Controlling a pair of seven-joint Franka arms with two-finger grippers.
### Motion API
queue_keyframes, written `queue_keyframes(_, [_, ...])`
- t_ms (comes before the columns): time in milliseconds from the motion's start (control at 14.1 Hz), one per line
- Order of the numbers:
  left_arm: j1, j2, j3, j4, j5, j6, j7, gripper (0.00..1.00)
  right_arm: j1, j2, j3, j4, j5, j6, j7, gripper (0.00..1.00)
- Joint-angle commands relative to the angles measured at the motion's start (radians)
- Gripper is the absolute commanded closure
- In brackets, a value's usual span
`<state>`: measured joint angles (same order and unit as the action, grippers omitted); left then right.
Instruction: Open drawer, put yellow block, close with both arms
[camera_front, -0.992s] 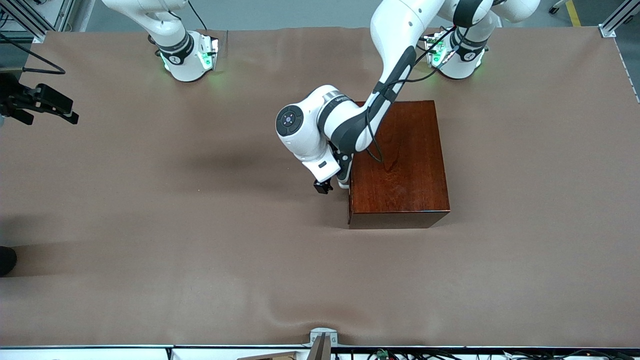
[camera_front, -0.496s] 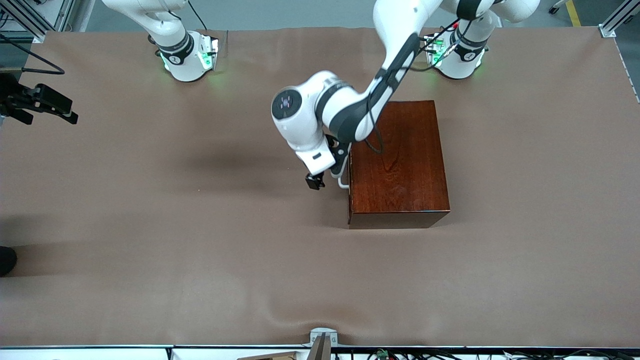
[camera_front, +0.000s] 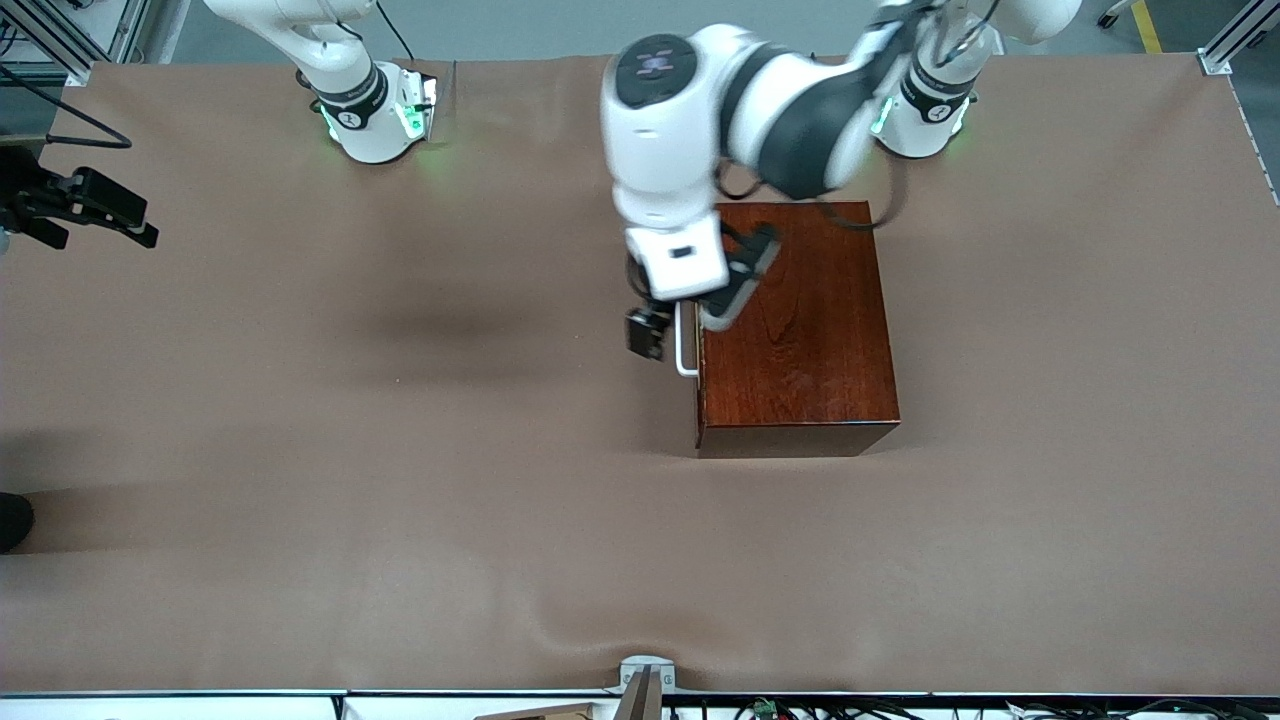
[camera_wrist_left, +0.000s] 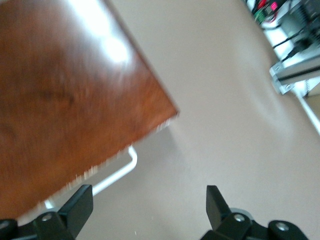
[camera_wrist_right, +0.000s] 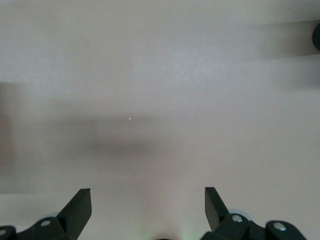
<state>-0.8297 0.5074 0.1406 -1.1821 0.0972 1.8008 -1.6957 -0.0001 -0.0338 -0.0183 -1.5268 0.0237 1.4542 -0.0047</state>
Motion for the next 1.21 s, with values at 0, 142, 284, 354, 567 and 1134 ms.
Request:
queue_keyframes(0, [0.116, -0.088, -0.013, -0.05, -0.007, -0.064, 0.245, 0.0, -0.006, 0.006, 0.006, 0.02, 0.005, -0.017, 0.015, 0.0])
queue_keyframes(142, [0.199, -0.121, -0.015, -0.05, -0.014, -0.106, 0.409, 0.0, -0.009, 0.006, 0.006, 0.02, 0.005, -0.017, 0.012, 0.0])
queue_keyframes(284, [0.253, -0.144, -0.012, -0.05, -0.034, -0.109, 0.549, 0.0, -0.009, 0.006, 0.005, 0.019, 0.005, -0.017, 0.012, 0.0])
queue_keyframes(354, [0.291, -0.159, -0.013, -0.05, -0.037, -0.109, 0.621, 0.0, -0.011, 0.006, 0.005, 0.019, 0.005, -0.017, 0.012, 0.0])
queue_keyframes(567, [0.385, -0.185, -0.013, -0.05, -0.083, -0.176, 0.88, 0.0, -0.009, 0.006, 0.006, 0.019, 0.005, -0.017, 0.014, 0.0])
queue_keyframes(1134, [0.741, -0.386, -0.188, -0.233, -0.102, -0.282, 1.383, 0.0, -0.014, 0.006, 0.005, 0.019, 0.005, -0.017, 0.012, 0.0])
